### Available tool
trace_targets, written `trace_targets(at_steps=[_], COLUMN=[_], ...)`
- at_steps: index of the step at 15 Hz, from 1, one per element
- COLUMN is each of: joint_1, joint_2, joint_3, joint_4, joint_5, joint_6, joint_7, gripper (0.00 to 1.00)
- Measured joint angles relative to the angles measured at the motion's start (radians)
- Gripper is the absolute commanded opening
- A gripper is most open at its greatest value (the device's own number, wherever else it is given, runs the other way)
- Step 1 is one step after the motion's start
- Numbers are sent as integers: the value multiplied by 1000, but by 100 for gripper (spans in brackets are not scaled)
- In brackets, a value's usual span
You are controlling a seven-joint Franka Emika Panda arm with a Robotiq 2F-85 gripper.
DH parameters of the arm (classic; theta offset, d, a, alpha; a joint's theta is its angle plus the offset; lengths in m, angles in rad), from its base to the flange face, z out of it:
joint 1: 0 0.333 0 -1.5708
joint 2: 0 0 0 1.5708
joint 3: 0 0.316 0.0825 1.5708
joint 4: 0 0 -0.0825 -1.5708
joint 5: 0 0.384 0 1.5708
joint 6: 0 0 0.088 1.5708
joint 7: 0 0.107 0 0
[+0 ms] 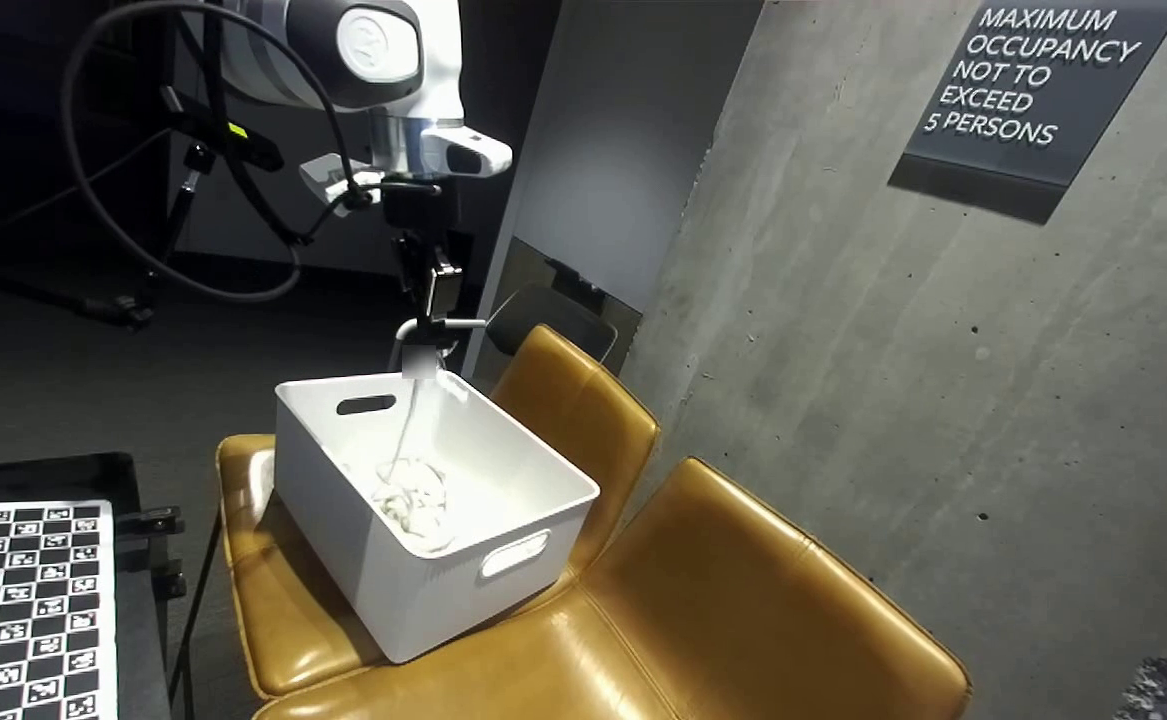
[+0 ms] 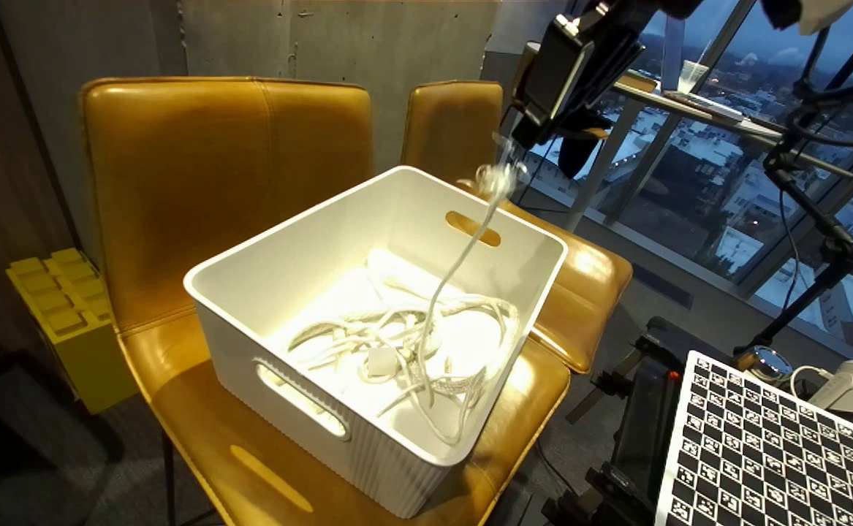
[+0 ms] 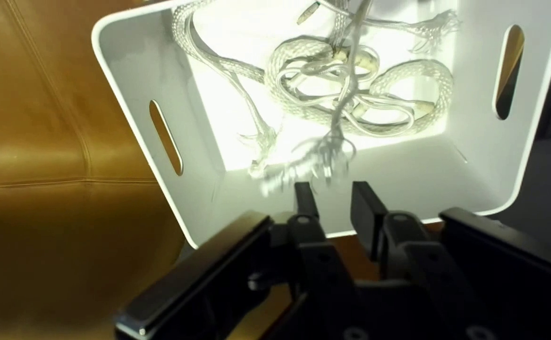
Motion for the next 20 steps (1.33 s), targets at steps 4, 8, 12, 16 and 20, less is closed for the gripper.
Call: trace_targets(at_steps=[4, 8, 12, 16, 20], joint_1=[0, 1, -2, -26, -45], joint_2=[0, -33, -100, -126, -127], joint_3=[-1, -1, -6, -26, -49], joint_4=[-30, -15, 28, 71, 88], joint_5=[0, 15, 48, 49, 49], joint_6=[-35, -296, -538, -639, -658], joint_7=[24, 69, 74, 64, 22], gripper=[88, 100, 100, 100, 100])
